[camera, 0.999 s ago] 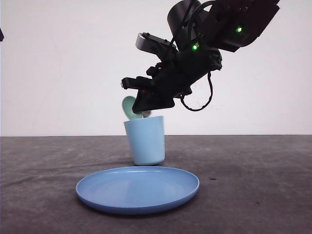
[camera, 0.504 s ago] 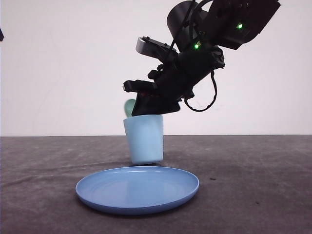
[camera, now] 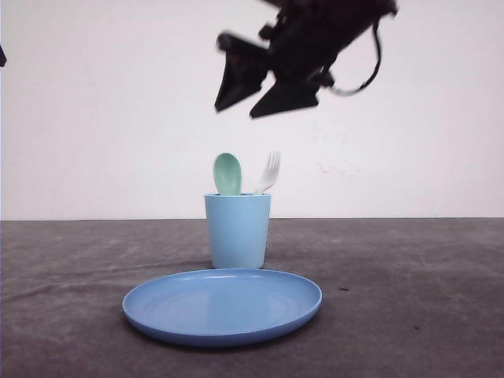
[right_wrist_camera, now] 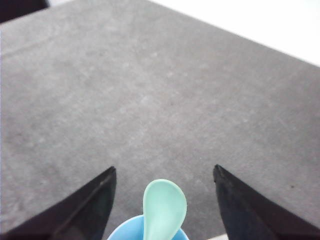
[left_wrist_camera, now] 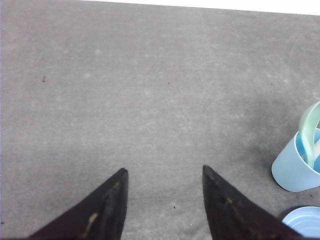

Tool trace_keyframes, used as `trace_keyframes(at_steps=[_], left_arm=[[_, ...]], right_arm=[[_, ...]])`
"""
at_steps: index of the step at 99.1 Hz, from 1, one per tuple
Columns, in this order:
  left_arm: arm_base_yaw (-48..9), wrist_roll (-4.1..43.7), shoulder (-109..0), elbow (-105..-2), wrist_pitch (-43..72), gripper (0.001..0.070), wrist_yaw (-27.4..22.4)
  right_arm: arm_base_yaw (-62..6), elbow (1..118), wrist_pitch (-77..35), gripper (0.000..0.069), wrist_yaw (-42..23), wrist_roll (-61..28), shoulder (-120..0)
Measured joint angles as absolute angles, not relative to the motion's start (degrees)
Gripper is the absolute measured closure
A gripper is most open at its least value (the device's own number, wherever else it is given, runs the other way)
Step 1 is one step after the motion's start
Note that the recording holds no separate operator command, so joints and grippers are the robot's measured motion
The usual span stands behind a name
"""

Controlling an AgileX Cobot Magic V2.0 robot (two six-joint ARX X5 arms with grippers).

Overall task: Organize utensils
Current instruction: 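Lower the right gripper over the cup rim and grip the cup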

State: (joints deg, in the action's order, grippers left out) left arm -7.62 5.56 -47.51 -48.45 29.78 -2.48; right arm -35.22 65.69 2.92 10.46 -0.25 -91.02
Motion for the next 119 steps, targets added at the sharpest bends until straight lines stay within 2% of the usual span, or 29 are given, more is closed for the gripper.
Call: trace_keyframes(at_steps=[39,60,66,79,90,119], left_arm=[[-7.62,5.32,-47.51,-48.45,29.78,0.0429,-2.48],[-7.62,5.06,-47.51,-48.45,30.15,0.0429,-2.48],[-7.62,4.95,-47.51,-48.45,30.44,0.0429,-2.48],[-7.62,4.82,-47.51,-48.45,30.72,0.0429,-2.48],[-7.62,4.47,-47.51,-48.45,30.72,0.0429,-2.48],[-7.62,4.45,-47.51,-48.45,30.72,0.0429,-2.48]], right_arm=[[-32.80,65.69,-14.94,0.0293,10.46,-0.23,-79.20],[-32.34,63.26,-16.05,0.0281,10.55,-0.23,-76.86],[-32.29,62.26,-16.08,0.0251,10.90,-0.25,-76.84],[-32.27,58.96,-15.49,0.0095,12.01,-0.23,-76.86],[-32.27,55.86,-13.30,0.0012,12.05,0.03,-76.86],[-32.21,45.60,-3.92,0.0010,12.40,0.93,-76.95]])
